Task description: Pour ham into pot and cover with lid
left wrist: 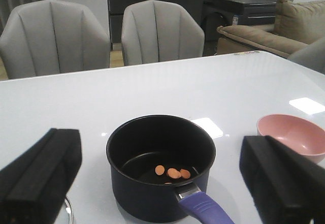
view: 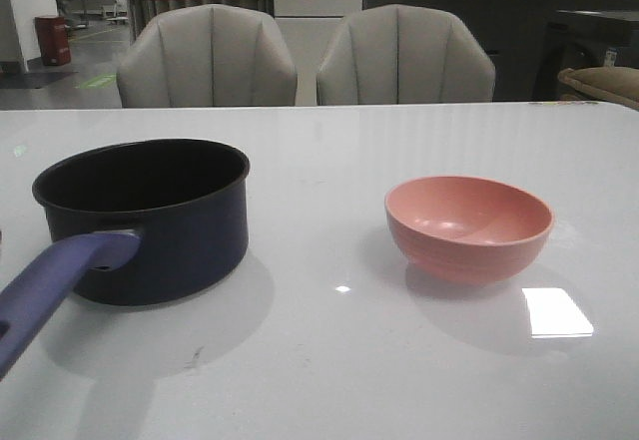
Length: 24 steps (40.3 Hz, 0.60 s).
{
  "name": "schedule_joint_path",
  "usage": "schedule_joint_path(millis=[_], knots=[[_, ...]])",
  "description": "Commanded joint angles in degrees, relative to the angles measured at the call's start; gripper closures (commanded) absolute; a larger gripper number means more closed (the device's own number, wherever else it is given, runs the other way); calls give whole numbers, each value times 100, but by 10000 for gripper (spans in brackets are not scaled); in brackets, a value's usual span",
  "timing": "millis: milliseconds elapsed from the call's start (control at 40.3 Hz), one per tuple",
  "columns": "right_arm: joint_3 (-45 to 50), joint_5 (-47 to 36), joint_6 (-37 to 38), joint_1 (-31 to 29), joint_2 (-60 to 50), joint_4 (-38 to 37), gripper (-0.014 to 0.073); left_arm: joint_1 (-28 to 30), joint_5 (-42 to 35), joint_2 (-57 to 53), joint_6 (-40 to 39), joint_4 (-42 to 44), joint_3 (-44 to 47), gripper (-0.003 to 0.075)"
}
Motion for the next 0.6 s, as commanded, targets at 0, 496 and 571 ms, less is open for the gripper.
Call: schedule_joint_path(millis=[0, 496, 571], knots=[[-79, -377, -25, 9, -24, 13, 330, -42, -502, 45, -3, -37, -159, 45], [-79, -160, -25, 9, -24, 21, 439, 214, -101, 562, -22, -22, -563, 45], [-79, -160, -25, 9, -24, 21, 439, 453, 69, 958, -364, -32, -959, 45]])
